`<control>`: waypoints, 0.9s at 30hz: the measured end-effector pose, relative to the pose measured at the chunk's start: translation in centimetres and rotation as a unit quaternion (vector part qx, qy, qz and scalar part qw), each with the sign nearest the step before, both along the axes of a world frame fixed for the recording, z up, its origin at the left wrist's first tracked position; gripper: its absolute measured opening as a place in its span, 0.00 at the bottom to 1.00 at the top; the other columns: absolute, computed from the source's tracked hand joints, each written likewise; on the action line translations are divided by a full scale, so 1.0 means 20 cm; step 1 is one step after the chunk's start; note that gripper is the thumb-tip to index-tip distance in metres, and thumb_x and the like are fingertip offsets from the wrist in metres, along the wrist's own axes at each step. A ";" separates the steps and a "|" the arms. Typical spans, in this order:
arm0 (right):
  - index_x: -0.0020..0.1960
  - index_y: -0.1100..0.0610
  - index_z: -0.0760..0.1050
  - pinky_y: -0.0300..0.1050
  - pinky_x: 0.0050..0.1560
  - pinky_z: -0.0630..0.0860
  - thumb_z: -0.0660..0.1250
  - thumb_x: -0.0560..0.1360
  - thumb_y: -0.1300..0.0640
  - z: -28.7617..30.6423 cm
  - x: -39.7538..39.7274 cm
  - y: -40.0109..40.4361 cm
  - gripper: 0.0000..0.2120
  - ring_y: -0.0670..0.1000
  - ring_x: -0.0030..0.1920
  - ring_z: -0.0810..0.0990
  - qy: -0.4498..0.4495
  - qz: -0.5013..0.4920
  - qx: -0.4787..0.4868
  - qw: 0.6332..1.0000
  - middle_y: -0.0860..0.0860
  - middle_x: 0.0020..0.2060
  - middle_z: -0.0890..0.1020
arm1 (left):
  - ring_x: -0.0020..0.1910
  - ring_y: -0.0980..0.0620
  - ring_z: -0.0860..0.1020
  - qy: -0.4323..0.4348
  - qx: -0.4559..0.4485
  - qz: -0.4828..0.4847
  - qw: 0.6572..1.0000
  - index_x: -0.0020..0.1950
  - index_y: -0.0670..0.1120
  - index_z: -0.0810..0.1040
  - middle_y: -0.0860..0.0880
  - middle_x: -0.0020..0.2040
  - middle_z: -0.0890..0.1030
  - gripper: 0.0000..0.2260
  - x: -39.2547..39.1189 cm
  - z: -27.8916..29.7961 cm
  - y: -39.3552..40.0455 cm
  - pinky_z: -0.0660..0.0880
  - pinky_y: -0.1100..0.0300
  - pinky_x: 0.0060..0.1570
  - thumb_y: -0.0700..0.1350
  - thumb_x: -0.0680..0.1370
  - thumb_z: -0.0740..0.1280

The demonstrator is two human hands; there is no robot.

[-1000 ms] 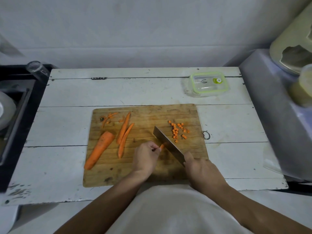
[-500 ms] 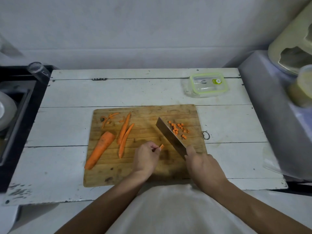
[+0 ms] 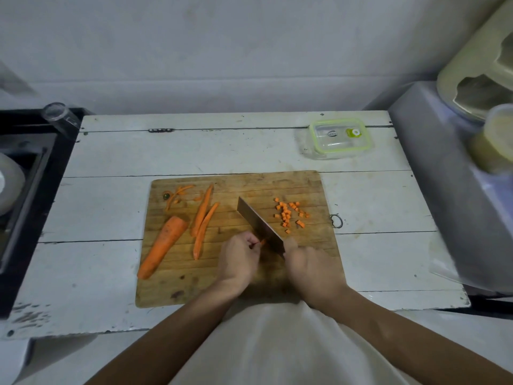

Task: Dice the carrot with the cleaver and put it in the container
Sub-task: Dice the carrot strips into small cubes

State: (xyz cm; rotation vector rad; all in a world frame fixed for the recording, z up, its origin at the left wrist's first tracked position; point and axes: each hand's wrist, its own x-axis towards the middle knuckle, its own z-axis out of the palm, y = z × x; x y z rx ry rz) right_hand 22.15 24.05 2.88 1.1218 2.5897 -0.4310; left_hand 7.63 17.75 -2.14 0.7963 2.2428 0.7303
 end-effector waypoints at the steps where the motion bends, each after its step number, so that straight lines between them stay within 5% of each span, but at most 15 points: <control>1: 0.57 0.50 0.61 0.49 0.35 0.71 0.62 0.80 0.60 0.00 -0.01 0.01 0.12 0.58 0.42 0.82 0.015 -0.008 0.001 1.000 0.53 0.44 0.82 | 0.38 0.61 0.79 -0.003 0.003 0.003 1.000 0.42 0.53 0.81 0.57 0.39 0.82 0.08 0.00 0.00 0.00 0.72 0.65 0.36 0.45 0.81 0.70; 8: 0.59 0.54 0.65 0.49 0.37 0.68 0.54 0.84 0.54 0.07 0.08 0.15 0.07 0.63 0.45 0.81 0.026 -0.058 0.012 0.998 0.58 0.46 0.82 | 0.40 0.51 0.84 -0.069 0.027 0.061 0.995 0.45 0.51 0.83 0.54 0.41 0.84 0.04 -0.02 -0.02 -0.04 0.83 0.49 0.45 0.46 0.80 0.71; 16: 0.60 0.50 0.62 0.47 0.40 0.72 0.61 0.82 0.57 0.13 0.12 -0.01 0.10 0.55 0.45 0.81 -0.013 0.020 -0.053 0.998 0.53 0.49 0.82 | 0.39 0.56 0.82 -0.047 0.008 0.047 0.998 0.40 0.56 0.79 0.56 0.40 0.83 0.09 -0.01 -0.02 -0.03 0.81 0.55 0.40 0.46 0.79 0.72; 23: 0.60 0.52 0.61 0.50 0.39 0.74 0.66 0.76 0.65 0.09 0.03 -0.02 0.19 0.57 0.43 0.81 -0.048 0.024 -0.044 0.998 0.55 0.47 0.82 | 0.40 0.60 0.79 -0.032 -0.008 0.039 0.999 0.42 0.54 0.81 0.57 0.40 0.82 0.08 -0.01 0.00 -0.01 0.73 0.64 0.38 0.45 0.80 0.72; 27: 0.58 0.50 0.63 0.54 0.40 0.80 0.59 0.82 0.60 0.04 -0.04 0.02 0.09 0.58 0.42 0.82 0.024 -0.019 -0.021 0.999 0.54 0.44 0.82 | 0.39 0.55 0.82 -0.050 0.002 0.043 0.998 0.42 0.54 0.82 0.54 0.40 0.84 0.07 -0.01 0.00 -0.01 0.79 0.57 0.40 0.45 0.80 0.72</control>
